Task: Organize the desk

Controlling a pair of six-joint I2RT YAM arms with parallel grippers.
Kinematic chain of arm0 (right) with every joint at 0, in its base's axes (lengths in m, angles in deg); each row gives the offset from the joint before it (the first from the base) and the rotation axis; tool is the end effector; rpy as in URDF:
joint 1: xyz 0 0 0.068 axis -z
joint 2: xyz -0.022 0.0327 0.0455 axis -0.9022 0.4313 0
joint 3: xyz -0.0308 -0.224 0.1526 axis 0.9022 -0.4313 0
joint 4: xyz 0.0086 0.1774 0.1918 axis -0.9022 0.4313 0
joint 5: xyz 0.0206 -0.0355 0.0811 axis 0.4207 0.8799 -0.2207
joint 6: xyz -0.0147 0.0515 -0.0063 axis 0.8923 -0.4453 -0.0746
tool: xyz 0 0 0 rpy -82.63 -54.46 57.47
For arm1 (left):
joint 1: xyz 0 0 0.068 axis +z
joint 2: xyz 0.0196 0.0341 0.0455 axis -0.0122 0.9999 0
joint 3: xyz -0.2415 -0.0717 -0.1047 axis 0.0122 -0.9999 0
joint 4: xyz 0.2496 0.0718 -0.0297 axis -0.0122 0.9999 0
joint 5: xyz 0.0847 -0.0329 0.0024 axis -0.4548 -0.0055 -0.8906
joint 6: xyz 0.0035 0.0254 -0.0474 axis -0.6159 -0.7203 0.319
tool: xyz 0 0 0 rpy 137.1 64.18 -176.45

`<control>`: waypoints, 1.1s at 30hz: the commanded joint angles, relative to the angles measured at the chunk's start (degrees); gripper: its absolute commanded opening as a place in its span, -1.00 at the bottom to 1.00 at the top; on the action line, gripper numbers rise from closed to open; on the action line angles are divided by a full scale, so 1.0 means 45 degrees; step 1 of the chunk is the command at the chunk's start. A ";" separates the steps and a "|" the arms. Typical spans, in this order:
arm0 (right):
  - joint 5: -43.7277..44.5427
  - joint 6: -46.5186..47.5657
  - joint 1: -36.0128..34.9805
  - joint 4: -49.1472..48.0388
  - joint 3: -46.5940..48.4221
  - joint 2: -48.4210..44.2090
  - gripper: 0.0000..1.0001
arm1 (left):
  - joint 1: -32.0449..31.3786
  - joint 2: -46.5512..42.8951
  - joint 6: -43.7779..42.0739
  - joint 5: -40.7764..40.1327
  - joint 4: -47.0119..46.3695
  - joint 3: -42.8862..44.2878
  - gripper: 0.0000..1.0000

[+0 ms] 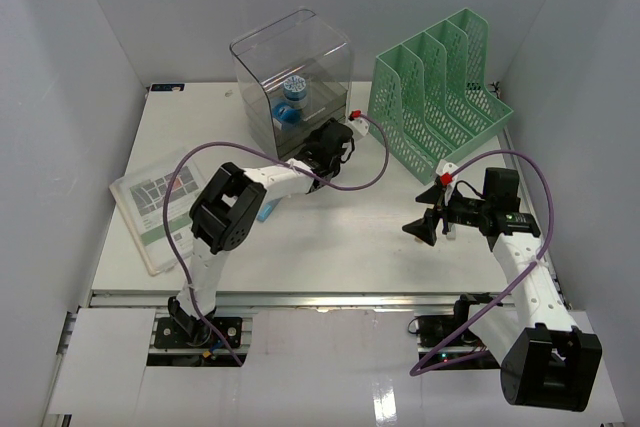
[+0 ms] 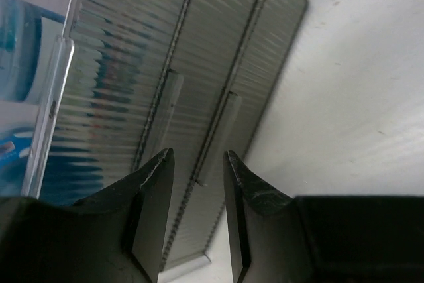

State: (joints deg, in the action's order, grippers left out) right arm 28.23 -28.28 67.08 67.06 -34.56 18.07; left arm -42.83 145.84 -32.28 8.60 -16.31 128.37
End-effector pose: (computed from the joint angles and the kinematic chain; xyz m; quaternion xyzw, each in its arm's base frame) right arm 0.1843 0.0215 0.2487 -0.4356 0.7015 0.2842 0.4872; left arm 0.3717 -0.3076 0.1843 0.3514 0.7521 0.2205 0.5120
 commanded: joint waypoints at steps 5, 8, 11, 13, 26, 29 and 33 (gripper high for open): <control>-0.0310 0.0156 0.0079 0.0217 0.0045 0.0387 0.87 | 0.0047 0.1435 -0.2359 -0.1388 -0.1209 0.1375 -0.03; -0.0275 0.0175 0.0079 0.0209 0.0030 0.0400 0.87 | 0.0047 0.1864 -0.2537 -0.1602 -0.1196 0.1762 -0.01; -0.0256 0.0176 0.0079 0.0217 0.0030 0.0459 0.88 | 0.0066 0.2387 -0.3053 -0.1996 -0.1296 0.2371 0.01; -0.0217 0.0176 0.0079 0.0213 0.0030 0.0480 0.88 | 0.0075 0.2670 -0.3352 -0.2082 -0.1385 0.2513 0.00; -0.0256 0.0176 0.0079 0.0217 0.0030 0.0528 0.87 | 0.0355 0.3262 -0.3889 -0.2736 -0.1917 0.2598 -0.43; -0.0256 0.0176 0.0077 0.0217 0.0030 0.0480 0.88 | 0.0418 0.3270 -0.3743 -0.2764 -0.1841 0.2494 -0.67; -0.0285 0.0176 0.0079 0.0217 0.0030 0.0480 0.87 | 0.0397 0.3022 -0.3164 -0.2616 -0.1390 0.2318 -0.93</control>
State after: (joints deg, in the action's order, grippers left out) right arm 28.23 -28.06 67.08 67.54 -34.56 20.23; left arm -42.97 160.96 -49.43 -1.26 -24.72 139.19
